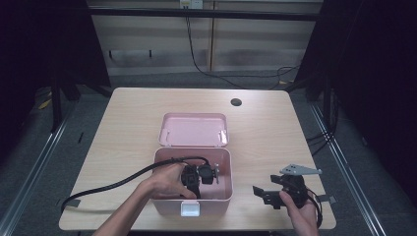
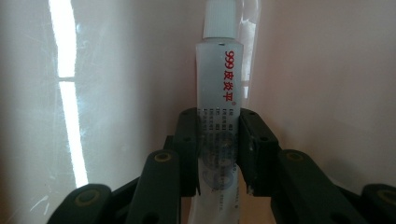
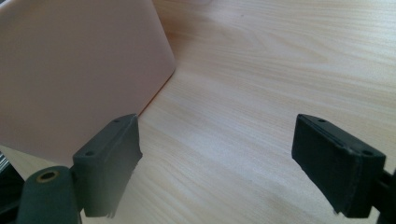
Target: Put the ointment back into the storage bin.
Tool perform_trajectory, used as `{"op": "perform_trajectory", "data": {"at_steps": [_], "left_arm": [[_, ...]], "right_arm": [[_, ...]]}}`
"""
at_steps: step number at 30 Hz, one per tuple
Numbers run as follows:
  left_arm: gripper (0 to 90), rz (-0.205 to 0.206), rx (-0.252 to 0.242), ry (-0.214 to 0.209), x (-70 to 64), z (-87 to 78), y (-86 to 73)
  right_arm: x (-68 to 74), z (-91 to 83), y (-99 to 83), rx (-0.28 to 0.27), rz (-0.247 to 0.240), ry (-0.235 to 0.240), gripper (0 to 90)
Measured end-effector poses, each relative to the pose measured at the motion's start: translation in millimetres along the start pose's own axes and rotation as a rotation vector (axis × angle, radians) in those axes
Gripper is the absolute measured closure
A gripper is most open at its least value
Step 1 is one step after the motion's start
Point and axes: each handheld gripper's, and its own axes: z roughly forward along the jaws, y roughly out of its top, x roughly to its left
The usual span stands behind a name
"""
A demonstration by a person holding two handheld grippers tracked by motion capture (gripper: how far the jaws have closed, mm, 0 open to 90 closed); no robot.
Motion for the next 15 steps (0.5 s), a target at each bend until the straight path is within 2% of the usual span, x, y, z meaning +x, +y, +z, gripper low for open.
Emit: {"op": "perform_trajectory", "data": {"at_steps": [5, 9, 12, 15], "left_arm": [[70.6, -0.007, -0.008, -0.016, -0.6, 1.1, 0.4], [70.3, 0.002, 0.006, -0.026, -0.9, 3.0, 0.2], [69.7, 0.01, -0.002, -0.047, -1.7, 2.6, 0.2], [70.2, -0.008, -0.014, -0.045, -1.7, 1.4, 0.2]], "right_arm": [[0.0, -0.1, 0.0, -0.001, 0.0, -0.001, 14.8], [0.5, 0.1, 0.1, -0.001, -0.006, -0.001, 14.8], [0.1, 0.0, 0.1, -0.001, -0.001, -0.001, 14.8], [0.2, 0.1, 0.2, -0.002, -0.004, -0.001, 14.8]]}}
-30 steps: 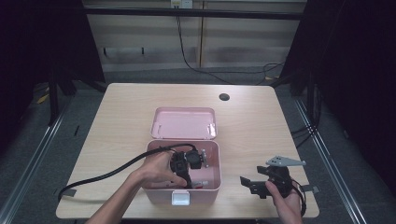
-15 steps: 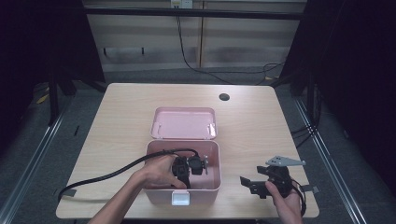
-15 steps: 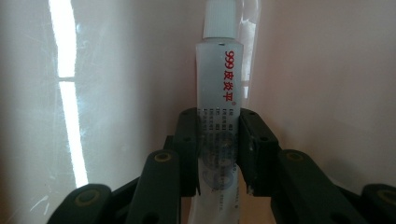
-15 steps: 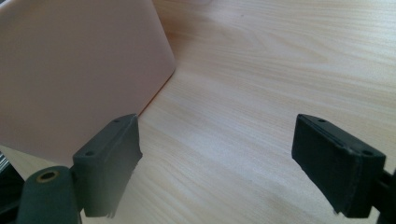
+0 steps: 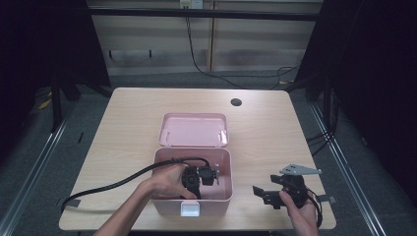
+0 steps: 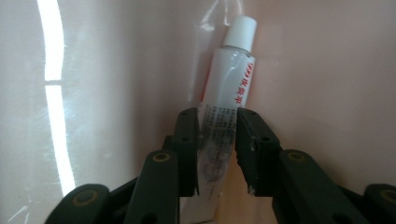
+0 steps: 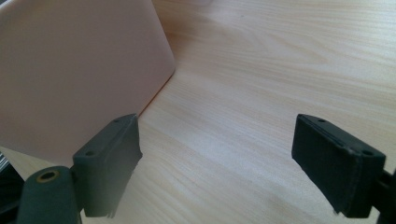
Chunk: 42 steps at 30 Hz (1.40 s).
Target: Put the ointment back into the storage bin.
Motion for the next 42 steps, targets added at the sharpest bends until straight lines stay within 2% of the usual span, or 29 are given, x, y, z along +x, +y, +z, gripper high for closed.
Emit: {"op": "perform_trajectory", "data": {"at_steps": [3, 8, 10, 13, 16, 19, 24, 29, 30, 35, 42], "left_arm": [[67.6, -0.005, 0.007, 0.007, 1.1, 0.9, 0.3], [63.1, -0.013, -0.018, 0.039, 0.8, -1.6, 1.0], [59.3, -0.024, -0.021, 0.078, 0.2, -2.8, 1.0], [58.5, -0.023, -0.032, 0.098, -1.8, -5.0, 0.3], [57.6, -0.018, -0.054, 0.125, -5.2, -9.5, -0.3], [55.5, -0.029, -0.083, 0.147, -6.9, -14.4, -1.3], [56.8, -0.034, -0.124, 0.174, -10.2, -21.7, -2.6], [54.7, -0.037, -0.119, 0.179, -12.8, -25.7, -3.6], [54.6, -0.047, -0.13, 0.185, -13.4, -26.7, -4.0], [54.9, -0.045, -0.17, 0.208, -18.9, -36.7, -7.0], [54.9, -0.043, -0.196, 0.223, -28.0, -49.5, -12.3]], "right_arm": [[0.0, -0.2, 0.0, 0.0, 0.001, -0.001, 14.8], [-0.2, -0.7, 0.0, -0.003, 0.001, -0.002, 14.8], [-0.1, -0.7, 0.0, -0.003, 0.001, -0.002, 14.8], [-0.1, -0.8, 0.1, -0.003, 0.002, -0.002, 14.8], [-0.3, -0.8, 0.1, -0.005, 0.0, -0.002, 14.8], [-0.2, -0.8, 0.1, -0.006, 0.0, -0.003, 14.8], [-0.2, -0.8, 0.2, -0.004, 0.002, -0.004, 14.8], [-0.3, -0.6, 0.2, -0.004, 0.002, -0.003, 14.8], [-0.3, -0.6, 0.2, -0.004, 0.003, -0.003, 14.8], [-0.2, -0.7, 0.2, -0.004, 0.001, -0.002, 14.8], [-0.5, -0.5, 0.3, -0.004, 0.003, -0.002, 14.8]]}}
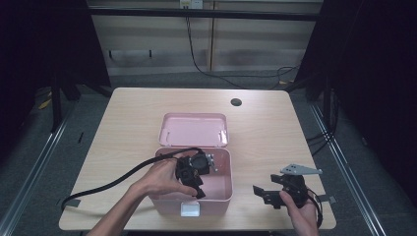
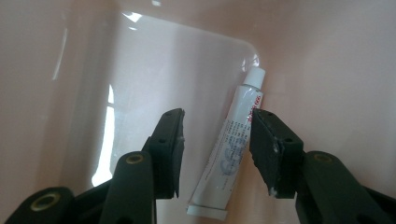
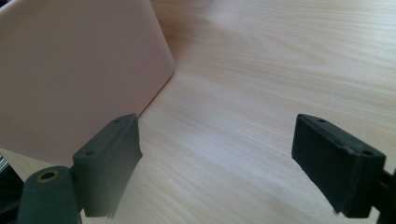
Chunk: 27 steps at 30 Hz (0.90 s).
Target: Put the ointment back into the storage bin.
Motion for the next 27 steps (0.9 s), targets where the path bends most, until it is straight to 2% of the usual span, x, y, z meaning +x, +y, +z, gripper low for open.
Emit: {"op": "perform_trajectory", "data": {"at_steps": [1, 3, 4, 13, 15, 16, 18, 21, 24, 27], "left_arm": [[54.9, 0.006, 0.006, 0.002, -0.1, -2.0, -0.4], [55.9, -0.014, 0.014, 0.011, -0.6, -3.6, -1.0], [58.7, -0.007, 0.02, 0.02, -0.5, -4.5, -1.2], [54.1, -0.003, -0.048, 0.041, -6.1, -23.2, -6.8], [52.5, 0.001, -0.042, 0.044, -6.9, -27.4, -8.1], [52.4, 0.001, -0.042, 0.031, -7.8, -29.7, -9.9], [52.6, -0.011, -0.047, 0.05, -8.0, -33.7, -13.7], [52.9, -0.024, -0.057, 0.052, -6.2, -38.3, -20.8], [52.3, -0.025, -0.058, 0.049, -6.0, -43.7, -25.4], [51.6, -0.025, -0.075, 0.065, -9.1, -49.7, -28.7]], "right_arm": [[-0.2, 0.2, 0.1, -0.001, 0.0, -0.001, 14.8], [-0.1, 0.2, 0.1, 0.0, -0.001, 0.0, 14.8], [0.0, 0.3, 0.1, 0.001, -0.002, 0.001, 14.8], [0.0, 0.1, 0.1, 0.002, -0.003, 0.0, 14.8], [0.1, 0.0, 0.0, 0.001, -0.003, -0.001, 14.8], [0.0, 0.0, 0.0, 0.001, -0.003, -0.001, 14.8], [0.0, -0.1, 0.0, 0.001, -0.002, -0.002, 14.8], [0.0, 0.1, 0.1, 0.001, -0.002, -0.002, 14.8], [0.0, 0.2, 0.1, 0.002, -0.004, -0.003, 14.8], [-0.3, 0.6, 0.3, 0.003, -0.002, -0.003, 14.8]]}}
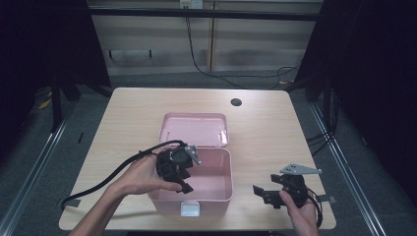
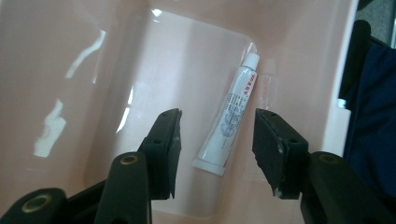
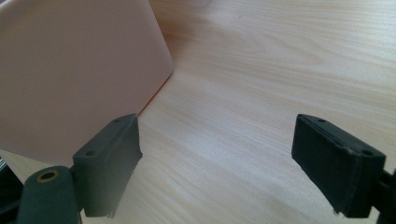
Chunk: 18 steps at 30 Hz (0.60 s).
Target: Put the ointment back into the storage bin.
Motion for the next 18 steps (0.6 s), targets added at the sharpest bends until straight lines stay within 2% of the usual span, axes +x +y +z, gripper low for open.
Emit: {"op": "perform_trajectory", "data": {"at_steps": [6, 10, 11, 13, 18], "left_arm": [[48.4, 0.016, -0.028, 0.024, -3.7, -15.2, -6.0], [48.3, 0.006, -0.054, 0.034, -5.1, -22.6, -14.6], [47.9, -0.002, -0.045, 0.032, -5.2, -23.7, -16.5], [47.3, 0.011, -0.021, 0.037, -5.9, -25.0, -19.7], [46.3, -0.01, -0.051, 0.059, -5.0, -38.7, -31.6]], "right_arm": [[0.1, -0.3, -0.2, 0.0, 0.001, 0.0, 14.9], [0.4, -0.3, -0.3, 0.001, -0.002, 0.001, 14.8], [0.3, -0.3, -0.3, 0.001, -0.001, 0.001, 14.8], [0.2, -0.2, -0.3, 0.001, 0.001, 0.0, 14.8], [0.5, 0.0, -0.3, 0.001, 0.0, -0.002, 14.9]]}}
